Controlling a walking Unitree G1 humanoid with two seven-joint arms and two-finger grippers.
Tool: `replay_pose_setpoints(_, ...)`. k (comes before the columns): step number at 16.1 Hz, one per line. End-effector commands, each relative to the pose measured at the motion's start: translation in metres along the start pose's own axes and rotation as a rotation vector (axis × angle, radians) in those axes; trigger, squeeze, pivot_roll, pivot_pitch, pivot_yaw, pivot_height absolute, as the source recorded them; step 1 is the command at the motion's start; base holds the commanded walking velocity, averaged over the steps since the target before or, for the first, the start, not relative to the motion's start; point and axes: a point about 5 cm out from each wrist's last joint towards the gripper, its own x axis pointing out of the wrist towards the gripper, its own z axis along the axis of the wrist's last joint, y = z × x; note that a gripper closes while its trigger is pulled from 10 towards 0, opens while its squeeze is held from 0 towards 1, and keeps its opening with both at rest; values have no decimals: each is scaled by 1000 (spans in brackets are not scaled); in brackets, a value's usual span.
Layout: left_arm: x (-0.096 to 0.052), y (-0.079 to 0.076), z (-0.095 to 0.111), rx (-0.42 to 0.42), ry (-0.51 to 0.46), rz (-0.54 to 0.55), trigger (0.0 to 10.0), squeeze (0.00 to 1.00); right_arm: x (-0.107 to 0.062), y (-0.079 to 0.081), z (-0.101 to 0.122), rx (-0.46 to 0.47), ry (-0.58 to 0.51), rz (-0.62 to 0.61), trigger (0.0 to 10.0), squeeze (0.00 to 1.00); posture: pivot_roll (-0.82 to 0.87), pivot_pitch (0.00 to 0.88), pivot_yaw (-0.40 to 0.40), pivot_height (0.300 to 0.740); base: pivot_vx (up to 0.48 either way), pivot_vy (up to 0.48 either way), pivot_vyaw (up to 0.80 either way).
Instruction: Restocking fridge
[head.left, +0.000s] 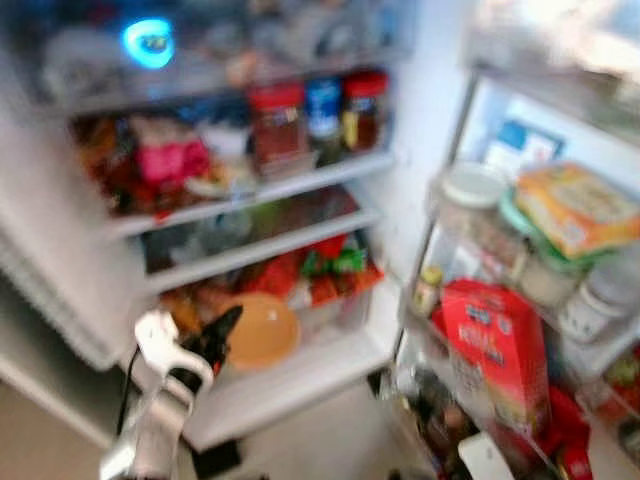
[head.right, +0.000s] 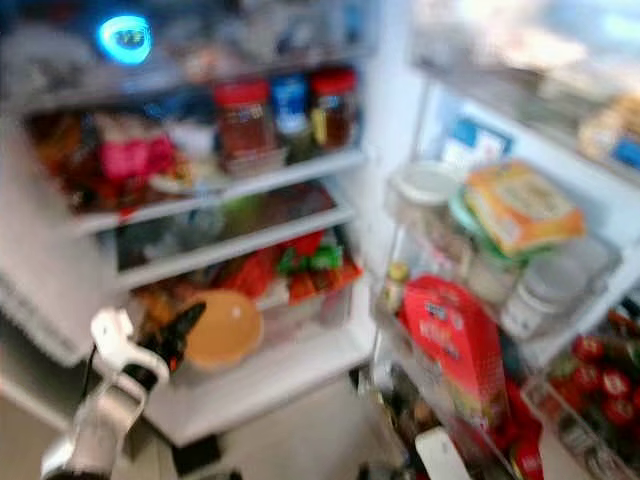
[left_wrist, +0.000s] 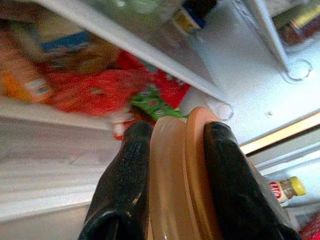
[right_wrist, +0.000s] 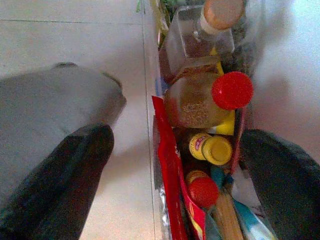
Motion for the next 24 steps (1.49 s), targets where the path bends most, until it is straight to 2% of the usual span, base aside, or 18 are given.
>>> replay_pose_setpoints(1,3,-5,-2,-1,5,-20,10000,0,-1,-10,-1,1,6,-34,10000,0,-77,0,5,636,289,0,0)
replay_pose_setpoints(8,5,-7,-1,-2,3,-28,10000,0,-1,-10,-1,3,6,-30,10000,0,-77,0,5,636,286,0,0)
replay_pose_setpoints(10,16,-12,12,-132,-114,-40,10000,0,-1,-9,0,-9,9,-8,10000,0,-76,0,4,636,247,0,0)
replay_pose_setpoints(13,19,-10,16,-151,-147,-21,10000,0,-1,-9,1,-16,9,-4,10000,0,-78,0,3,636,247,0,0)
replay_pose_setpoints(14,20,-8,20,-185,-180,-9,10000,0,-1,-9,1,-26,4,-8,10000,0,-80,0,3,636,247,0,0)
replay_pose_setpoints(22,19,-2,24,-186,-221,41,10000,0,-1,-10,1,-17,5,-3,10000,0,-79,1,-2,636,247,0,79)
replay_pose_setpoints(24,20,3,27,-164,-240,77,10000,0,-1,-10,2,-34,3,5,10000,0,-77,0,-3,636,246,0,0)
